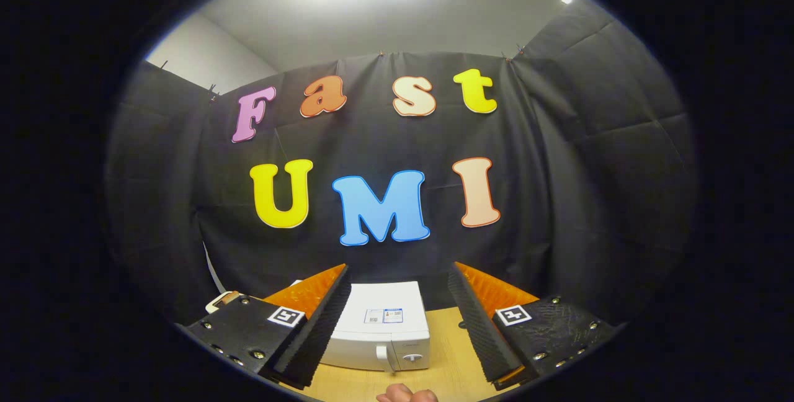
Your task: Open the microwave, put the food inside, and close the microwave door.
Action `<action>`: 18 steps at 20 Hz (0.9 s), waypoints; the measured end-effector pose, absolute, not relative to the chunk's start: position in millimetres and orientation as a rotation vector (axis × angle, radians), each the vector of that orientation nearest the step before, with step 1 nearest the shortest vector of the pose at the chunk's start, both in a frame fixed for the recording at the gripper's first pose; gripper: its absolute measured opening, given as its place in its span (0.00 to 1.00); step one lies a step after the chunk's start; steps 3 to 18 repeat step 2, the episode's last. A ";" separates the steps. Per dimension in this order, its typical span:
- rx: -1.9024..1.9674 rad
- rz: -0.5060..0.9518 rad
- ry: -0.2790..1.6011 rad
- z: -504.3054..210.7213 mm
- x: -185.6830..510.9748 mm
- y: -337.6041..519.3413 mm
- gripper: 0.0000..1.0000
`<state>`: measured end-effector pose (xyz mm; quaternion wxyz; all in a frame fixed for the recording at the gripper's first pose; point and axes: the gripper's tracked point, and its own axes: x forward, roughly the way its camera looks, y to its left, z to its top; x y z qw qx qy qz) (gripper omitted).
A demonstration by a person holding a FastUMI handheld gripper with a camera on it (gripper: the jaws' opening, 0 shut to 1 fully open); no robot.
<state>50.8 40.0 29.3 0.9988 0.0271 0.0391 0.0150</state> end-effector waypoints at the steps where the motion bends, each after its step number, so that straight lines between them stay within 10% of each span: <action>1: 0.062 0.027 0.082 26.6 52.7 36.6 0.96; 18: 0.074 0.029 0.085 24.0 53.7 34.3 0.96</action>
